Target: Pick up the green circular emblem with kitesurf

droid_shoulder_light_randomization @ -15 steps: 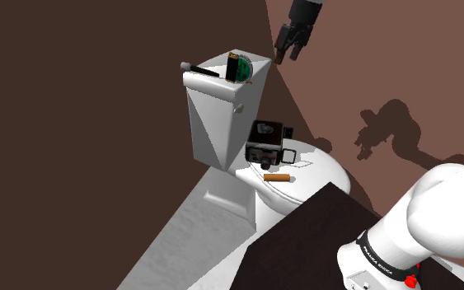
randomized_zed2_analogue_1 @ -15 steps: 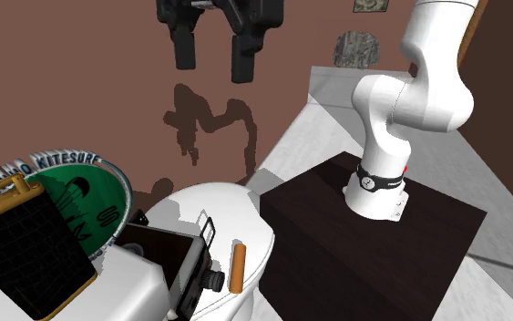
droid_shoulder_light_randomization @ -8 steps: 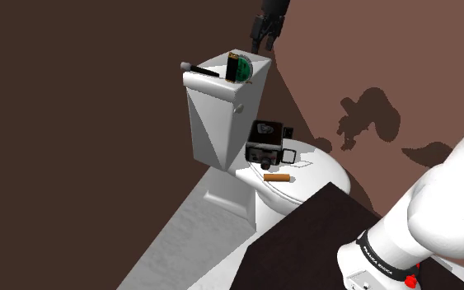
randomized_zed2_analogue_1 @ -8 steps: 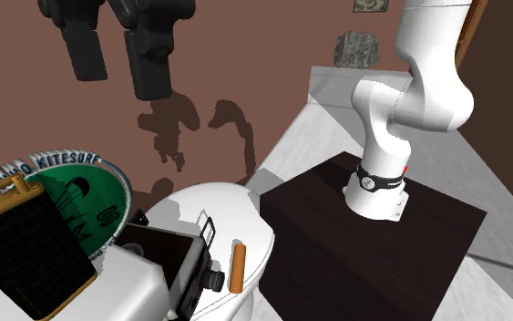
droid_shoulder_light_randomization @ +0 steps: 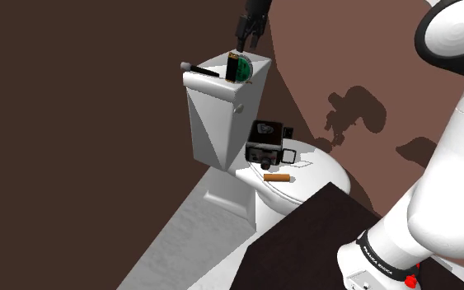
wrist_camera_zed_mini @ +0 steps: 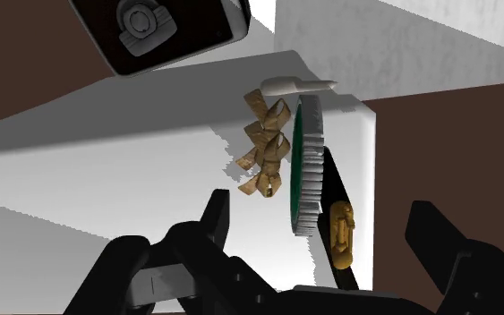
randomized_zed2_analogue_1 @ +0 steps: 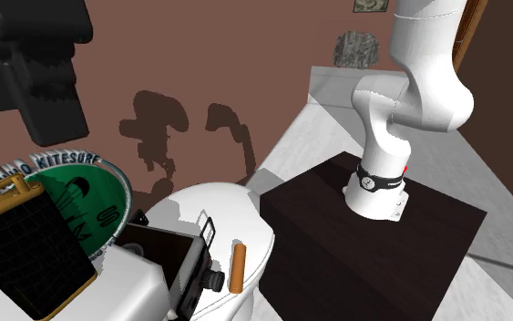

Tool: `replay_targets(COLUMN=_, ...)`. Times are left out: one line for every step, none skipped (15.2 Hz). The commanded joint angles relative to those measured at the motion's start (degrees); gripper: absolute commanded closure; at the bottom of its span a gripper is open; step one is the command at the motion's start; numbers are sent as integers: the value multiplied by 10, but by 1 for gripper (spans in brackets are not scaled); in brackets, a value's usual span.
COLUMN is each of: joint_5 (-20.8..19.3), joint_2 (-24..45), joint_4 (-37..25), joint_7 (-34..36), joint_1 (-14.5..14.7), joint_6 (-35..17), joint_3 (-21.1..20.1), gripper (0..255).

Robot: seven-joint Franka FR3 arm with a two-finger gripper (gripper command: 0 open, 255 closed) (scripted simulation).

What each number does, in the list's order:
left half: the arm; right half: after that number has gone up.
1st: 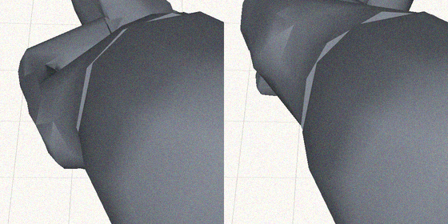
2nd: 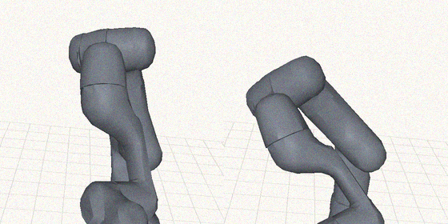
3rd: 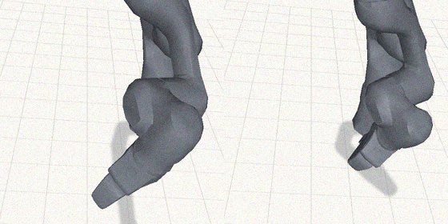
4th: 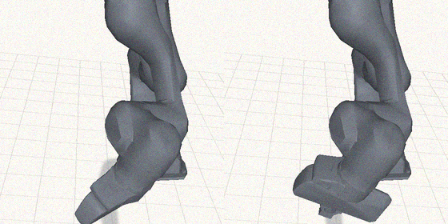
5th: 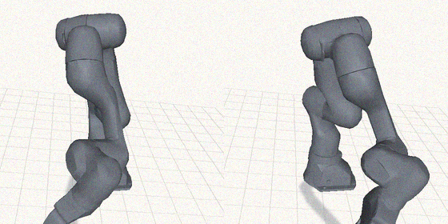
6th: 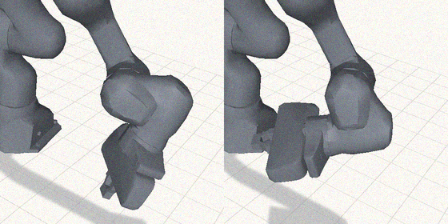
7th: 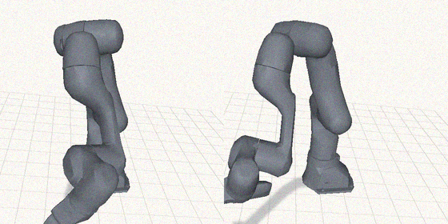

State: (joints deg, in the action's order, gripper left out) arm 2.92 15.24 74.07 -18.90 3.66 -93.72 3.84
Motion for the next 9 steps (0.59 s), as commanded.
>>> replay_targets(joint_5=0, joint_2=-2, joint_4=17, joint_7=-1, joint_1=0, joint_6=-16, joint_3=0, gripper=0)
replay_targets(joint_5=0, joint_2=-4, joint_4=28, joint_7=-1, joint_1=1, joint_6=-24, joint_3=0, gripper=0)
replay_targets(joint_5=0, joint_2=-7, joint_4=45, joint_7=-1, joint_1=1, joint_6=-38, joint_3=0, gripper=0)
replay_targets(joint_5=0, joint_2=-8, joint_4=46, joint_7=-1, joint_1=1, joint_6=-38, joint_3=0, gripper=0)
replay_targets(joint_5=0, joint_2=-8, joint_4=45, joint_7=-1, joint_1=1, joint_6=-38, joint_3=0, gripper=0)
replay_targets(joint_5=0, joint_2=-7, joint_4=46, joint_7=-1, joint_1=1, joint_6=-39, joint_3=0, gripper=255)
replay_targets(joint_5=0, joint_2=-7, joint_4=44, joint_7=-1, joint_1=1, joint_6=-38, joint_3=0, gripper=255)
replay_targets(joint_5=0, joint_2=-7, joint_4=44, joint_7=-1, joint_1=1, joint_6=-38, joint_3=0, gripper=255)
replay_targets(joint_5=0, joint_2=-7, joint_4=44, joint_7=-1, joint_1=1, joint_6=-38, joint_3=0, gripper=255)
